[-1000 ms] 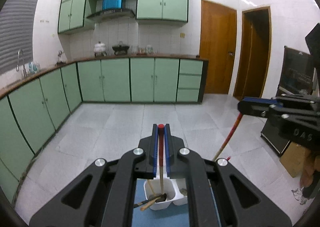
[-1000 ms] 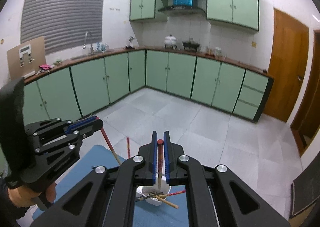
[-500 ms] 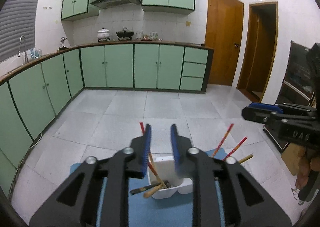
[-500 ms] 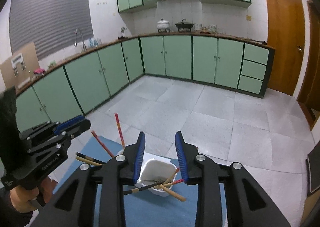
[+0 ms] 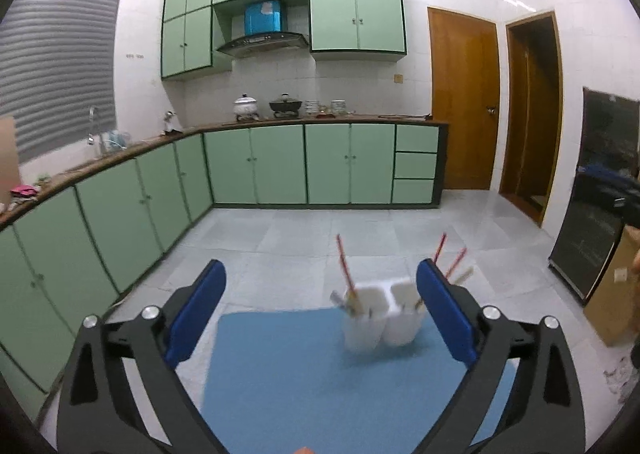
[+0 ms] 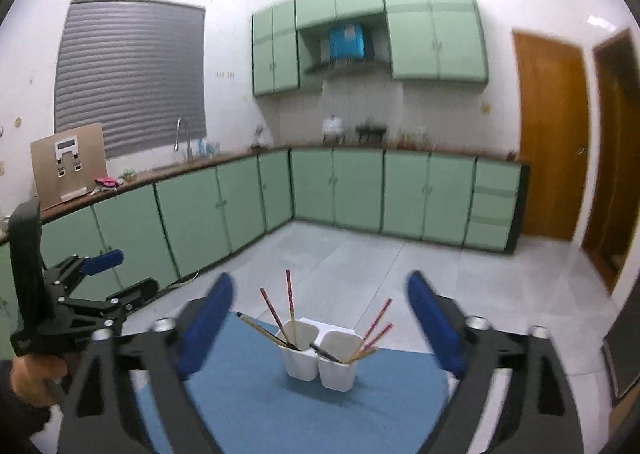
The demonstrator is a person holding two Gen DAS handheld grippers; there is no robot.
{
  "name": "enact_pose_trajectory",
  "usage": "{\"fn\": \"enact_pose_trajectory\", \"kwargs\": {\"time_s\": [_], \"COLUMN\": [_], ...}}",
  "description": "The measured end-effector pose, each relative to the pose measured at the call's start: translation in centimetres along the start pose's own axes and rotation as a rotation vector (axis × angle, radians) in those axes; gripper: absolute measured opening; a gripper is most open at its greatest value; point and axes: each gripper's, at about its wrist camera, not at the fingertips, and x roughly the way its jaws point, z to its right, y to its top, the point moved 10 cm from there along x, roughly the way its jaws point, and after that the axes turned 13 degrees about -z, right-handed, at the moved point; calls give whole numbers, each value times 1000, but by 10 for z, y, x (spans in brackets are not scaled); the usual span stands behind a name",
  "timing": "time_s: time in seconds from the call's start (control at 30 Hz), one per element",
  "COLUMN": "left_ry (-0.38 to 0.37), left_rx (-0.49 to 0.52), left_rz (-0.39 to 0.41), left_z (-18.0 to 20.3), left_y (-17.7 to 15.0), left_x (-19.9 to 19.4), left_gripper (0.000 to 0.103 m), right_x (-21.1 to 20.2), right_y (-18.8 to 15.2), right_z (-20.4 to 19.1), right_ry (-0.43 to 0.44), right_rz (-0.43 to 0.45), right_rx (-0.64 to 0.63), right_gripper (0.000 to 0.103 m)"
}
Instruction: Organize utensils
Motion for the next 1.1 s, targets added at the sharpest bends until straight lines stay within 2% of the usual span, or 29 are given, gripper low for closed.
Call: {"fn": "enact_pose_trajectory", "kwargs": {"time_s": [0.2,0.27,0.37,0.43,0.5,0.6,0.73,0.9,1.1], "left_ry": [31,37,111,157,152,131,115,81,113], "left_rx": [-14,-33,-33,-43,-66,-78,-117,-143,-199], "left_rz": [-53,-79,-96,-98,-121,-153,-141,-172,-123], "left_z": [-12,-17,-24,-28,-26,-19,-15,-13,-29], "left_y": [-70,-94,-125,-141,-163,-188,-211,-236,-251], "left_x": [-71,-93,-126,-149,-170,-195,-226,-247,-278], "left_gripper": [98,98,98,98,98,98,98,98,98], "right_x": [-83,-107,-132,-148,-162,-185,-205,-225,-236], "right_y": [-87,-121,-159,-186,-203,-214,-219,-225,-237], "right_z": [-43,-59,-75,-92,-103,-118,-133,-136,-141], "right_ry": [-41,-55,-84,-77,-72,-59,-53,-99,-74], "right_rz": [19,4,-19,-71,-93,-86,-89,-64,-81], "right_rx": [26,53,92,106,119,109,88,76,93], "right_gripper": [98,98,98,98,98,98,98,98,98]}}
